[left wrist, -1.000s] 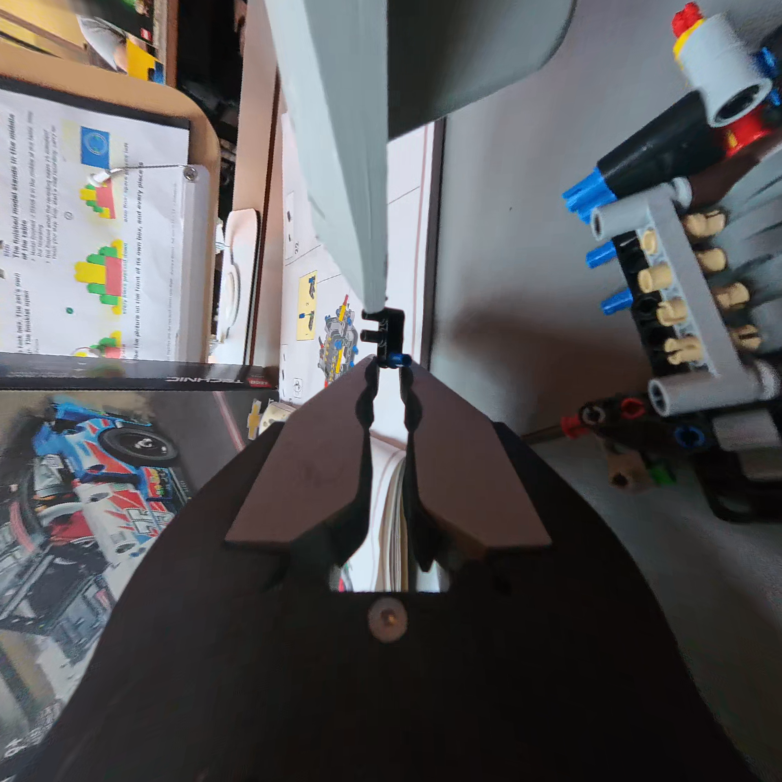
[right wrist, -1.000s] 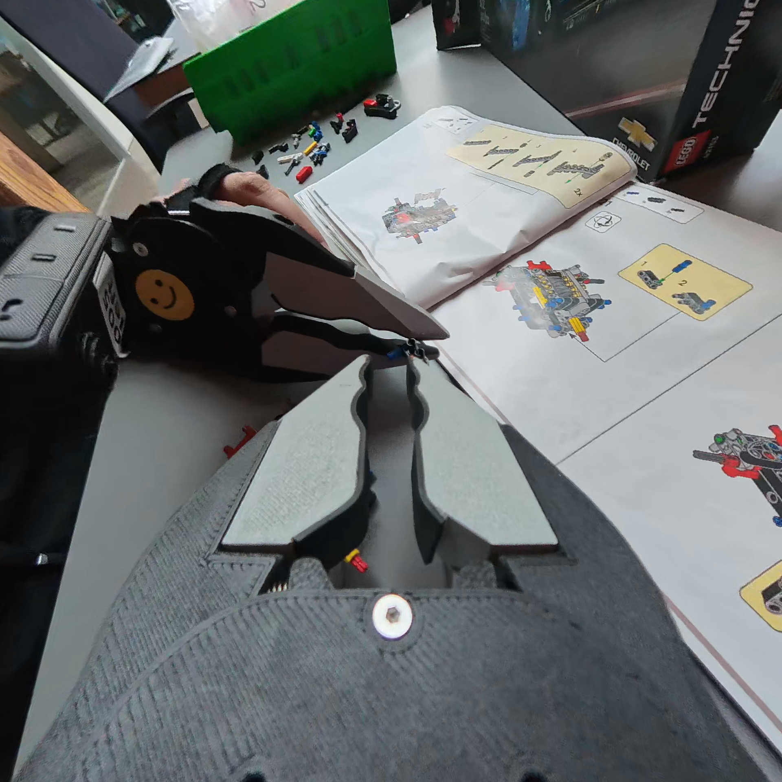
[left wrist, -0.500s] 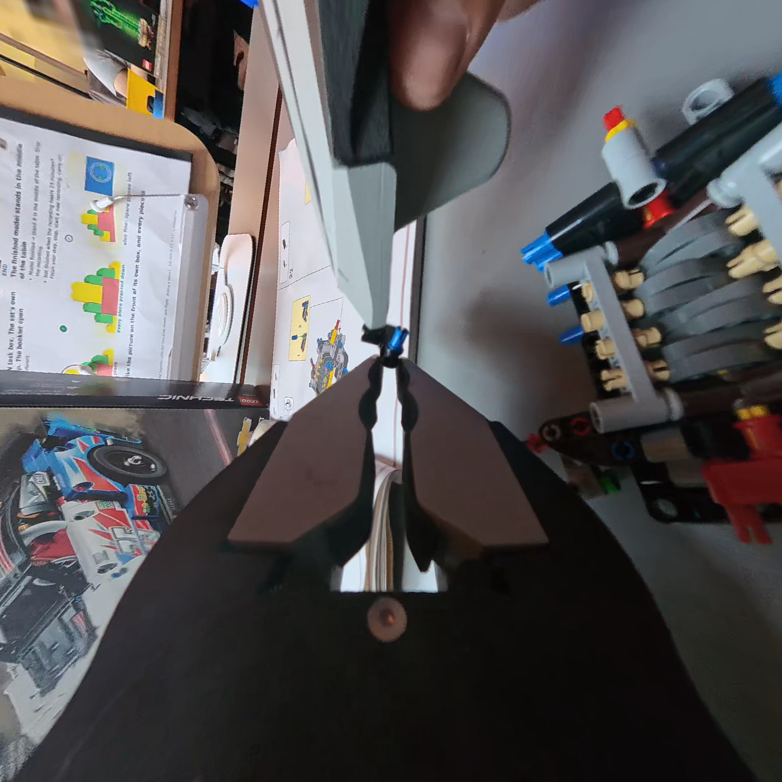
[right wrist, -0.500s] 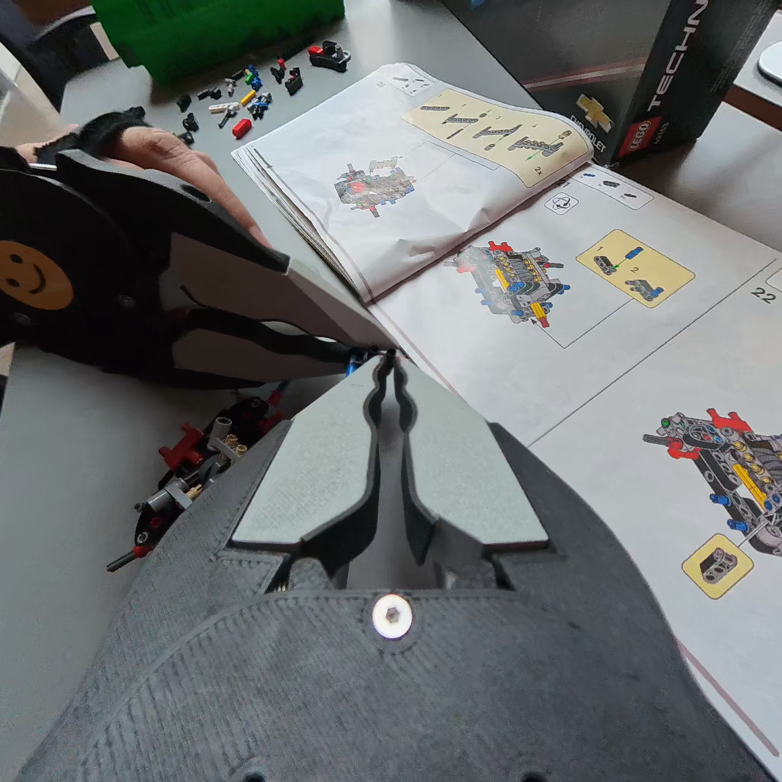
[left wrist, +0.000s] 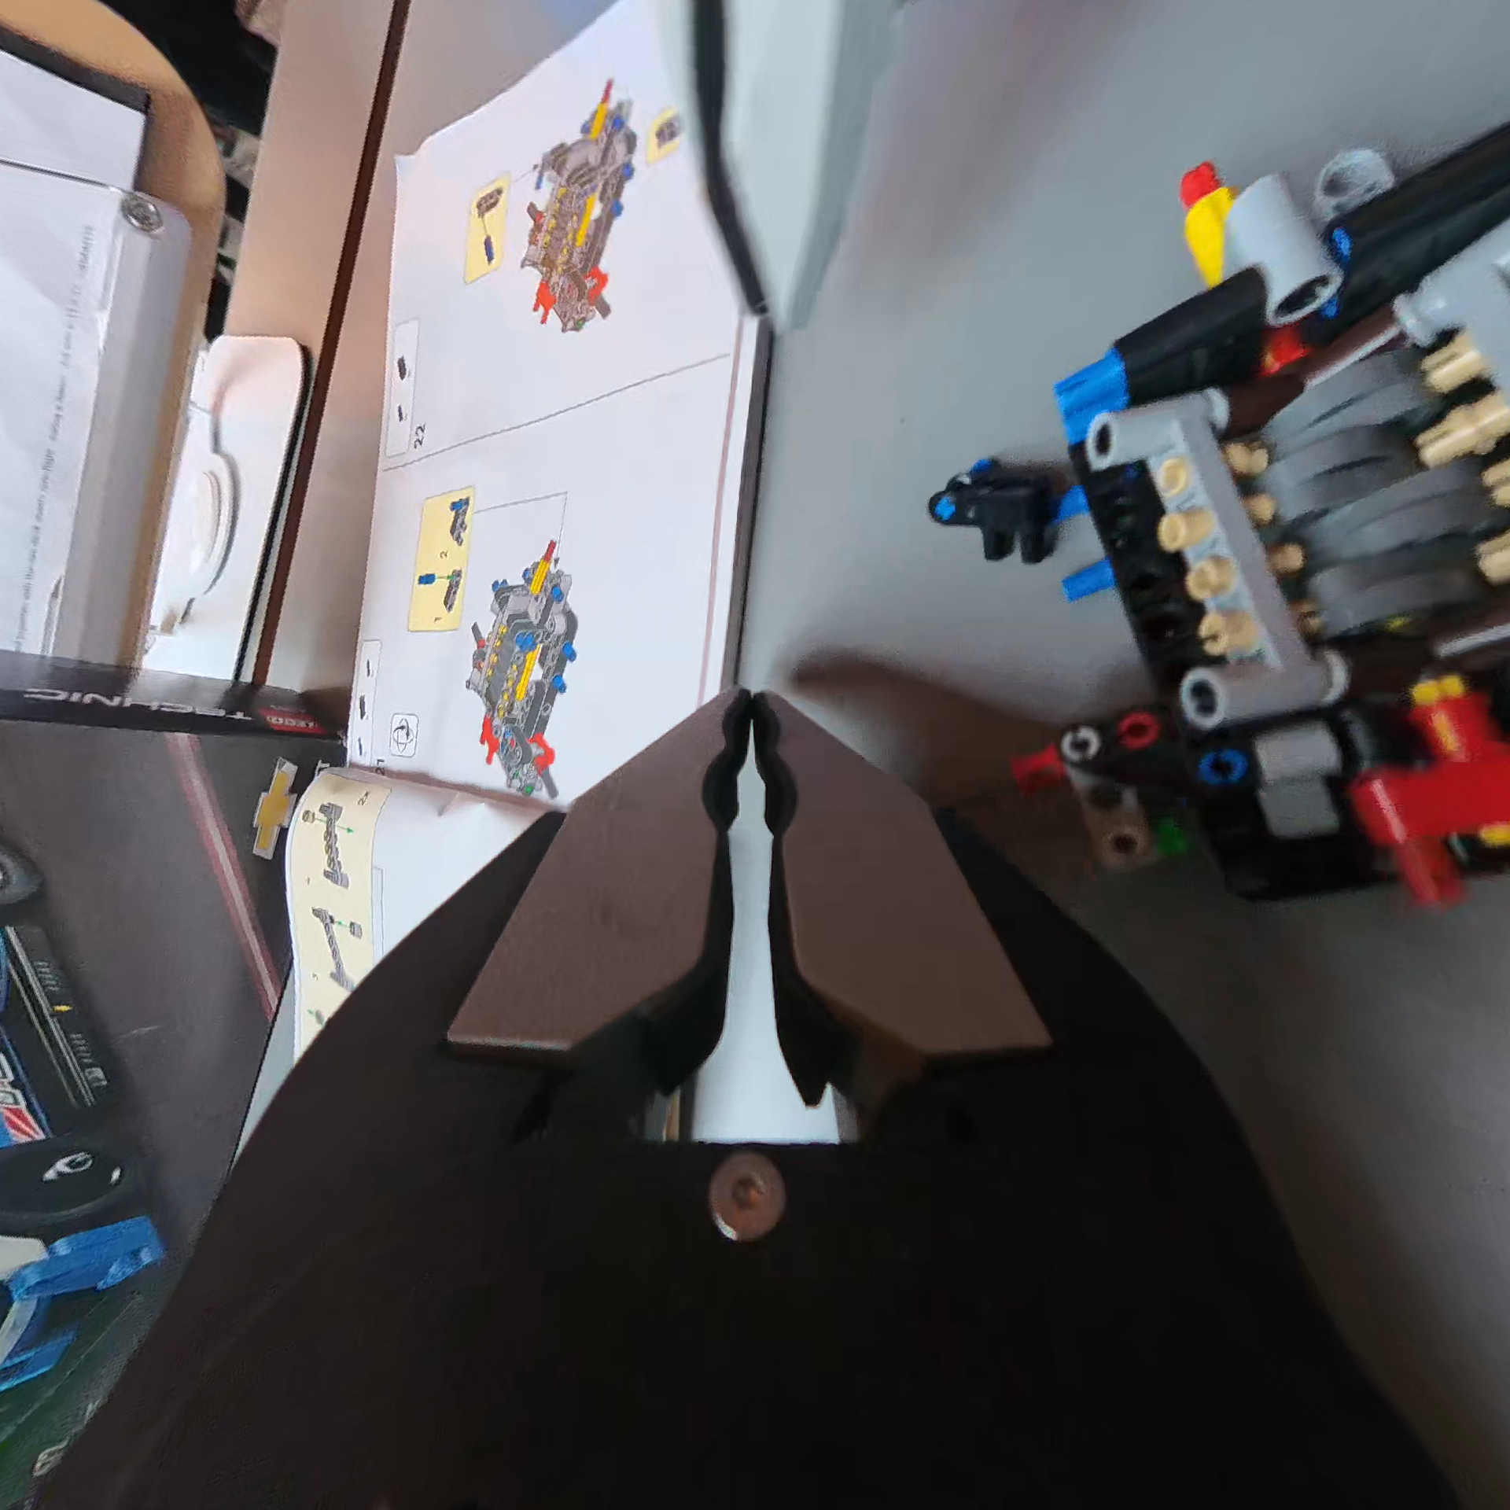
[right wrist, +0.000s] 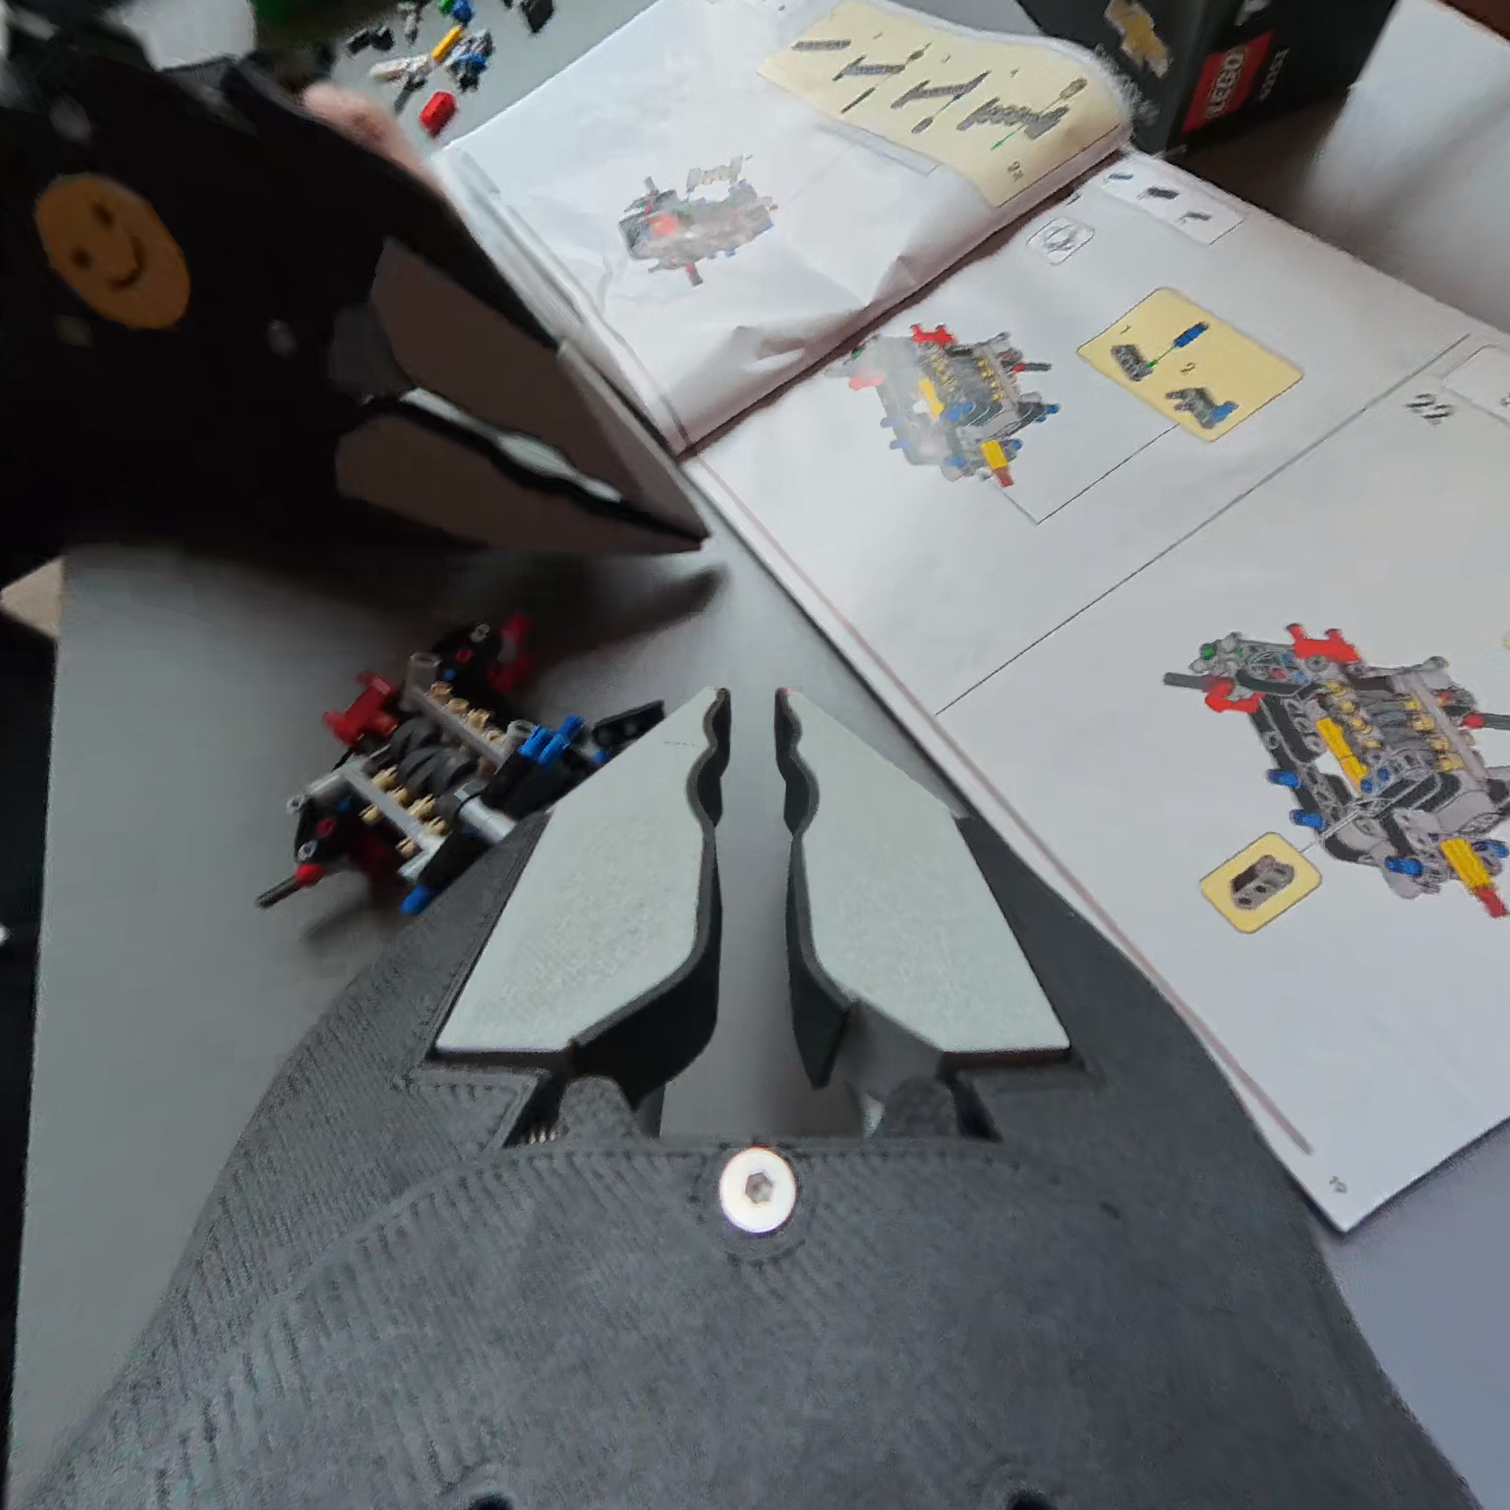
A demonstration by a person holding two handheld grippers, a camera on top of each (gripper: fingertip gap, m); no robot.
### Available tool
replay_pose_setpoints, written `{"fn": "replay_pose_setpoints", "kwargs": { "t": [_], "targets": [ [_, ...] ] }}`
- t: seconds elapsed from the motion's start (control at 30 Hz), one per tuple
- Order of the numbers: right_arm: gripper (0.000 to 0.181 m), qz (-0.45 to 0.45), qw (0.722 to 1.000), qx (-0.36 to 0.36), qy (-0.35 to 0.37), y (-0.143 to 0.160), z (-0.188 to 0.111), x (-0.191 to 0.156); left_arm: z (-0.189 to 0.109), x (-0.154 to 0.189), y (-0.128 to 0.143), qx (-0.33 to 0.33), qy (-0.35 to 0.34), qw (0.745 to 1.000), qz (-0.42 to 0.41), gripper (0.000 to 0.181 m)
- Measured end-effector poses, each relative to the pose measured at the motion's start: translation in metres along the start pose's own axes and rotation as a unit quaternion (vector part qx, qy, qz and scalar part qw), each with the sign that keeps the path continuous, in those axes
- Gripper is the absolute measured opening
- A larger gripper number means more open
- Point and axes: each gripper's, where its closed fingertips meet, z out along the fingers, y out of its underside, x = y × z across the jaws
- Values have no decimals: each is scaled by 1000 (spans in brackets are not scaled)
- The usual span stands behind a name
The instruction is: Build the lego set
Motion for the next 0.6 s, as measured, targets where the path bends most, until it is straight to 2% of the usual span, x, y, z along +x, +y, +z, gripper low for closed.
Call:
{"fn": "replay_pose_setpoints", "kwargs": {
  "t": [0.07,0.1,0.2,0.27,0.33,0.47,0.6],
  "targets": [
    [8,-15,999,-26,-43,12,-4,-16,-3,-6,7,1,1,1000,-7,0],
    [14,-22,998,-38,-41,16,-4,-16,-4,-4,7,8,17,1000,-10,0],
    [19,-40,996,-65,-48,23,4,-17,-5,8,-6,51,63,997,-17,0],
    [21,-54,993,-81,-62,25,13,-20,-3,18,-10,56,85,995,-6,0],
    [22,-72,991,-97,-54,27,18,-17,-1,22,-11,51,88,995,8,0],
    [28,-123,983,-98,-91,31,21,-26,-2,26,-14,55,92,994,10,0],
    [17,-177,976,-92,-88,28,29,-23,-4,30,-17,70,127,989,-26,0]
  ]
}}
